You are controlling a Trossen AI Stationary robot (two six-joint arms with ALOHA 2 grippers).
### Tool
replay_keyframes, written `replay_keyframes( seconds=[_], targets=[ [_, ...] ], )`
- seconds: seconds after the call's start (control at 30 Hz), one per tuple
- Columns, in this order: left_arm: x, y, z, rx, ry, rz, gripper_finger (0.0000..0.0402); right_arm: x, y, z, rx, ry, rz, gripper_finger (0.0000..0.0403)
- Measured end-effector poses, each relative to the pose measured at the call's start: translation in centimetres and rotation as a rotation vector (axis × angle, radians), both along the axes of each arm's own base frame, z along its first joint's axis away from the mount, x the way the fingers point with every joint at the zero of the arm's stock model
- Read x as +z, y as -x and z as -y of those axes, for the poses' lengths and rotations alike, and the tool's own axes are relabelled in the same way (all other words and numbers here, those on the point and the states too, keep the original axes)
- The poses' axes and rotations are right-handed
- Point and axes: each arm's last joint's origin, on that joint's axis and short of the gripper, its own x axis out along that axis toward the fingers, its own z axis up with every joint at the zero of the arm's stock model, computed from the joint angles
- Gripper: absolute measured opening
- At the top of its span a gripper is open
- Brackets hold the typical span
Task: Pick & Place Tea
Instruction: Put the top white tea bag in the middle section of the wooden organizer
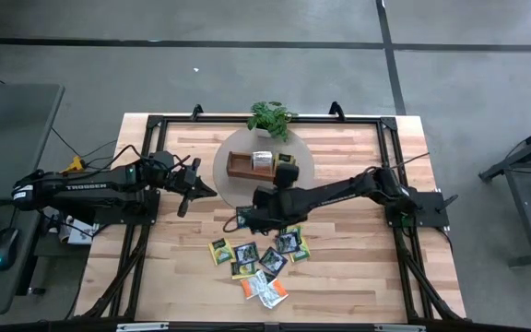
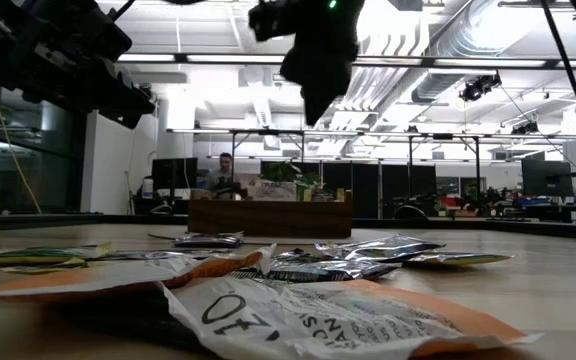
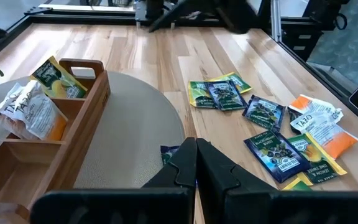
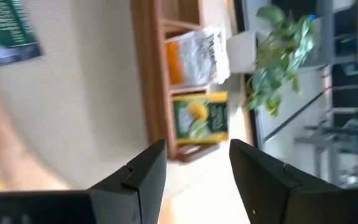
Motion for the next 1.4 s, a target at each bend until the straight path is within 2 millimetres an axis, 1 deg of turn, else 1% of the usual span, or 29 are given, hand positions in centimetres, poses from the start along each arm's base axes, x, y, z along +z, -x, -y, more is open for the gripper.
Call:
replay_keyframes(
  seconds=[0.13,0.33,0.5,0.8,0.87,1.0,1.13,1.23,1.3,1.4],
  targets=[
    [0.0,0.0,0.0,0.000,0.000,0.000,0.0000,0.3,1.2,-1.8,-0.072,-0.122,0.015,0.0176],
    [0.0,0.0,0.0,0.000,0.000,0.000,0.0000,0.1,2.4,-4.8,-0.163,-0.315,0.014,0.0172],
    [0.0,0.0,0.0,0.000,0.000,0.000,0.0000,-0.1,2.8,-7.0,-0.235,-0.428,0.064,0.0168],
    [0.0,0.0,0.0,0.000,0.000,0.000,0.0000,-0.3,3.1,-9.9,-0.309,-0.605,0.135,0.0174],
    [0.0,0.0,0.0,0.000,0.000,0.000,0.0000,-1.0,3.0,-10.4,-0.324,-0.654,0.144,0.0173],
    [0.0,0.0,0.0,0.000,0.000,0.000,0.0000,-3.8,2.6,-11.4,-0.337,-0.803,0.132,0.0169],
    [0.0,0.0,0.0,0.000,0.000,0.000,0.0000,-6.4,2.0,-12.0,-0.342,-0.958,0.164,0.0166],
    [0.0,0.0,0.0,0.000,0.000,0.000,0.0000,-7.8,1.6,-12.3,-0.348,-1.050,0.209,0.0168],
    [0.0,0.0,0.0,0.000,0.000,0.000,0.0000,-8.5,1.6,-12.4,-0.358,-1.079,0.228,0.0172],
    [0.0,0.0,0.0,0.000,0.000,0.000,0.0000,-8.9,1.4,-12.5,-0.366,-1.110,0.274,0.0180]
  ],
)
